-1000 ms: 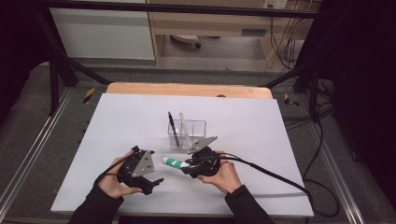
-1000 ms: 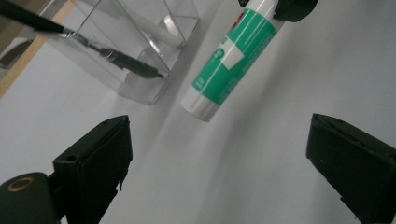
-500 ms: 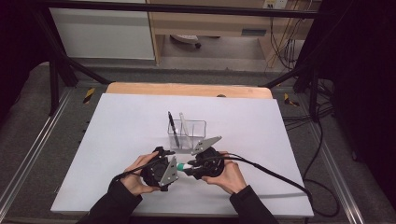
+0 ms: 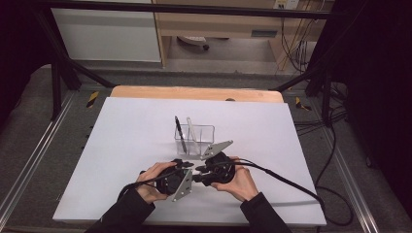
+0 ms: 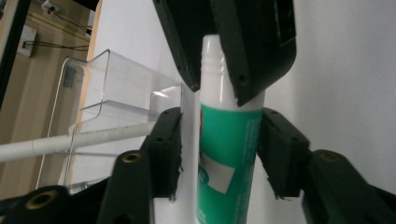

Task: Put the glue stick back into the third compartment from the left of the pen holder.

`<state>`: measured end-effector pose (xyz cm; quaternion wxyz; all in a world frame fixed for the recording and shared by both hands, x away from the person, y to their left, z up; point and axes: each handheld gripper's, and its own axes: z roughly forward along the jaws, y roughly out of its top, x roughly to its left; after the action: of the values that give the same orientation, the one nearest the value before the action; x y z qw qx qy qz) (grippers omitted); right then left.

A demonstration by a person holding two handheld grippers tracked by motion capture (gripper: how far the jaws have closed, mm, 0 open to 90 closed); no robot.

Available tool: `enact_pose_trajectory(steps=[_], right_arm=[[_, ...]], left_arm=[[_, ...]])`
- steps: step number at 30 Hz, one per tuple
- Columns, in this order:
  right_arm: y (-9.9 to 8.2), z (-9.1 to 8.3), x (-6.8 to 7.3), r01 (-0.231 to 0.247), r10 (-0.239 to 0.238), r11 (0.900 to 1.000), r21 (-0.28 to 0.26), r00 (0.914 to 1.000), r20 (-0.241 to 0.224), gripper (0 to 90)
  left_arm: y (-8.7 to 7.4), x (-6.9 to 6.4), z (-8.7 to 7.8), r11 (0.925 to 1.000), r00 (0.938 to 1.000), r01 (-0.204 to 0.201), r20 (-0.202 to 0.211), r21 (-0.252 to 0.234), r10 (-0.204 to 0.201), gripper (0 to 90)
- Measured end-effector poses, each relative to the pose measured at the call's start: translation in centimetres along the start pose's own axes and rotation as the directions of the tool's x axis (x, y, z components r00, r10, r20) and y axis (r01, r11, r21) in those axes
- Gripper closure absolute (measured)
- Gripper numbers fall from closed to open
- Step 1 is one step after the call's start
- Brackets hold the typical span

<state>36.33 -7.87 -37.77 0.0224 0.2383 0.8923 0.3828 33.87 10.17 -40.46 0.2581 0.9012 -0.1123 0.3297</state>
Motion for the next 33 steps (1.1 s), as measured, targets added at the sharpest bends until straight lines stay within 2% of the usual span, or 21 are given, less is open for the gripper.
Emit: enact_pose_trajectory(steps=[7, 15, 19, 22, 23, 28, 31, 33], right_arm=[[0.0, -0.2, -0.1, -0.015, 0.015, 0.9999, -0.009, 0.9999, 0.004, 65.4], [-0.1, -0.1, 0.0, -0.016, 0.016, 0.9998, -0.014, 0.9998, 0.015, 65.2], [-0.2, -0.1, 0.0, -0.02, 0.02, 0.9993, -0.031, 0.9997, 0.012, 64.7], [-0.5, -0.5, -0.2, -0.032, 0.033, 0.9983, -0.049, 0.9992, 0.023, 59.3], [-0.6, -0.8, -0.2, -0.044, 0.046, 0.9973, -0.059, 0.9986, 0.027, 56.6], [-1.8, -2.2, -0.9, -0.041, 0.05, 0.9935, -0.106, 0.996, 0.075, 42.4], [-2.7, -2.9, -1.6, -0.055, 0.071, 0.9895, -0.134, 0.9899, 0.123, 32.3], [-3.3, -3.2, -2.0, -0.069, 0.088, 0.988, -0.138, 0.9866, 0.137, 28.2]], left_arm=[[0.2, -0.1, 0.0, 0.9998, 0.9996, -0.022, -0.016, -0.003, 0.022, 63.7], [0.4, -0.2, -0.1, 0.9984, 0.9982, -0.053, -0.026, 0.018, 0.054, 64.6], [0.4, -0.2, -0.2, 0.9988, 0.9986, -0.044, -0.027, 0.021, 0.045, 64.7], [0.0, -0.1, -0.2, 0.9975, 0.9989, -0.038, -0.025, 0.059, 0.04, 64.7], [-0.2, -0.1, -0.1, 0.9979, 0.9994, -0.022, -0.024, 0.06, 0.024, 64.7], [-1.3, 0.0, -0.2, 0.9958, 0.9985, 0.049, -0.029, 0.077, -0.047, 64.7], [-1.8, 0.3, -0.3, 0.9927, 0.9953, 0.094, -0.032, 0.076, -0.092, 64.7], [-2.1, 0.4, -0.4, 0.9889, 0.9913, 0.13, -0.031, 0.072, -0.128, 64.7]])
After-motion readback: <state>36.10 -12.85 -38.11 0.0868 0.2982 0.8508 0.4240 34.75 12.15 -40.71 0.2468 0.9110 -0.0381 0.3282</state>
